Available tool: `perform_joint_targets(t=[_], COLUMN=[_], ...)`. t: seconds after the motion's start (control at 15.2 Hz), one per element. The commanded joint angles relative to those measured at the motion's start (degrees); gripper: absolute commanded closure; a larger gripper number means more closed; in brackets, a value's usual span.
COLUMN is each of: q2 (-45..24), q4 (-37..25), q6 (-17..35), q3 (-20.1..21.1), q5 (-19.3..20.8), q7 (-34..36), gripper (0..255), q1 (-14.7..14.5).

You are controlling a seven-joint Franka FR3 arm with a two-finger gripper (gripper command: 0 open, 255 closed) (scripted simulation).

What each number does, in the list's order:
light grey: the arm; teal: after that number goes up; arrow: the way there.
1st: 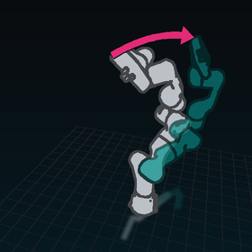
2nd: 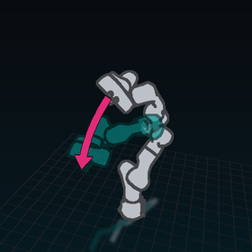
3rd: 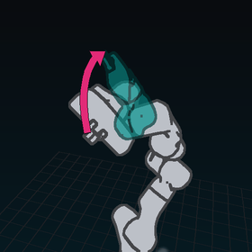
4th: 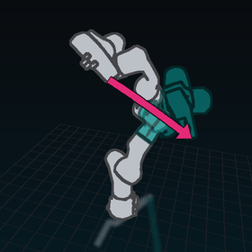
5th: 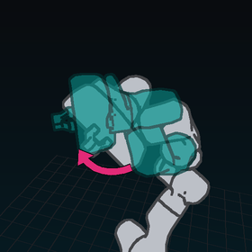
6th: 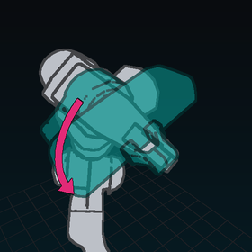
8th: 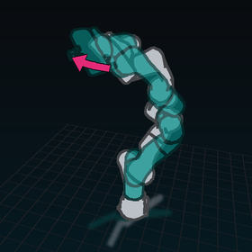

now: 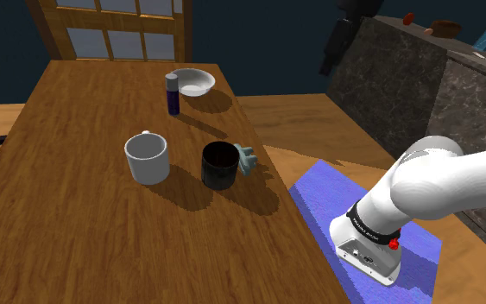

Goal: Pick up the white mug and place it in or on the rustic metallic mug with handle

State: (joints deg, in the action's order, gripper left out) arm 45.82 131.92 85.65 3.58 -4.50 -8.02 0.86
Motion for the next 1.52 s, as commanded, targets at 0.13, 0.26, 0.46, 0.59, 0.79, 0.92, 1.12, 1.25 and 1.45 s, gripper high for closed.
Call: perform_joint_targets(t=[0.13,0.26,0.46,0.59,0.79,0.92,1.12,1.25,1.45], q2=[-2.2,-4.6,-8.8,-11.9,-16.9,-20.6,-26.4,-30.5,-36.9], q4=[0.6,0.9,0.9,0.4,-0.8,-2.0,-4.3,-6.2,-9.7], q6=[2.9,5.8,10.1,13.0,17.0,19.6,23.2,25.4,28.2], q3=[2.0,3.9,6.8,8.7,11.6,13.4,16.1,17.8,20.2], q5=[-1.2,-2.2,-3.4,-4.0,-4.5,-4.4,-3.7,-2.8,-0.6], q7=[1.9,3.7,6.4,8.3,11.1,13.1,16.3,18.5,22.2], gripper=[0,0,0,0,0,0,0,0,0], q1=[-0.4,-0.8,-1.3,-1.6,-1.9,-2.0,-2.0,-2.1,-2.2])
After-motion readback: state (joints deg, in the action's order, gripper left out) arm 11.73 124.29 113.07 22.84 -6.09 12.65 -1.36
